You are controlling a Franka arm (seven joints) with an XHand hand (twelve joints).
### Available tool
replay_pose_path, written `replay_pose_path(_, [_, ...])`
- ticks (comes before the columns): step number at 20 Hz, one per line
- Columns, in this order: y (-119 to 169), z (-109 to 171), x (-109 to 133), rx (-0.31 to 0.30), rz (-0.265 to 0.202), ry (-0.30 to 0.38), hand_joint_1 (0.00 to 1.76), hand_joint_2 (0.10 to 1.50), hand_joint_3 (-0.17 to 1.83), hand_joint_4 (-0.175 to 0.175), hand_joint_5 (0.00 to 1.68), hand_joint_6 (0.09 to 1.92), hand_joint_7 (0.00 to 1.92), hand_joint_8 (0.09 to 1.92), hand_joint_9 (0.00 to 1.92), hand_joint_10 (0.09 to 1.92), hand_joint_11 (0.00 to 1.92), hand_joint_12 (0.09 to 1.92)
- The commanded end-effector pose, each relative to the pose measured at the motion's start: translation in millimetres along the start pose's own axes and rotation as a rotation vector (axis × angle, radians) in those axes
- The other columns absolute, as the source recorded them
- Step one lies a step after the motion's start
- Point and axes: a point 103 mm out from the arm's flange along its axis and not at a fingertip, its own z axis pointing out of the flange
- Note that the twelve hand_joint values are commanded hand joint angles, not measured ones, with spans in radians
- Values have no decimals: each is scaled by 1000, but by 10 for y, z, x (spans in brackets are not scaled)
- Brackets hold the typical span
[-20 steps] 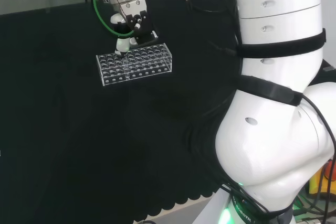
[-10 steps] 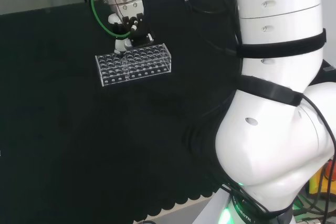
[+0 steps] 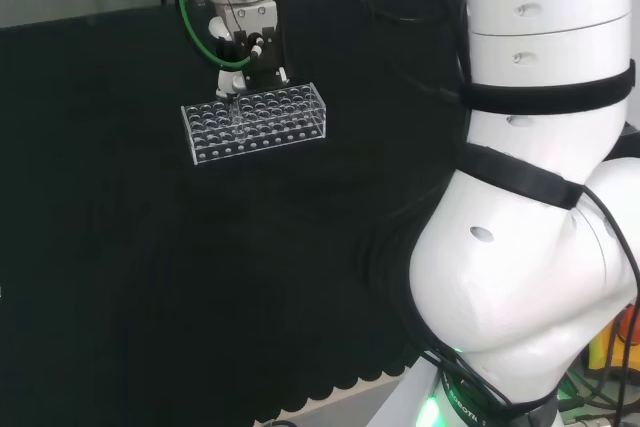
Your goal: Pick up the test tube.
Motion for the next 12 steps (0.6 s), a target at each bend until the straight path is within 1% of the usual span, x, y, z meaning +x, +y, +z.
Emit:
replay_pose_path(1, [-16,-97,-38,9,18,41,1240,640,600,-175,1426,346,1789,340,1742,772,1396,882])
replay_pose_path(5, [-46,-212,-72,29,29,71,1241,638,603,-175,1429,342,1792,335,1743,773,1395,881])
replay_pose_path(12, [-159,-536,-142,17,38,119,1242,633,610,-175,1433,337,1795,330,1743,776,1397,881])
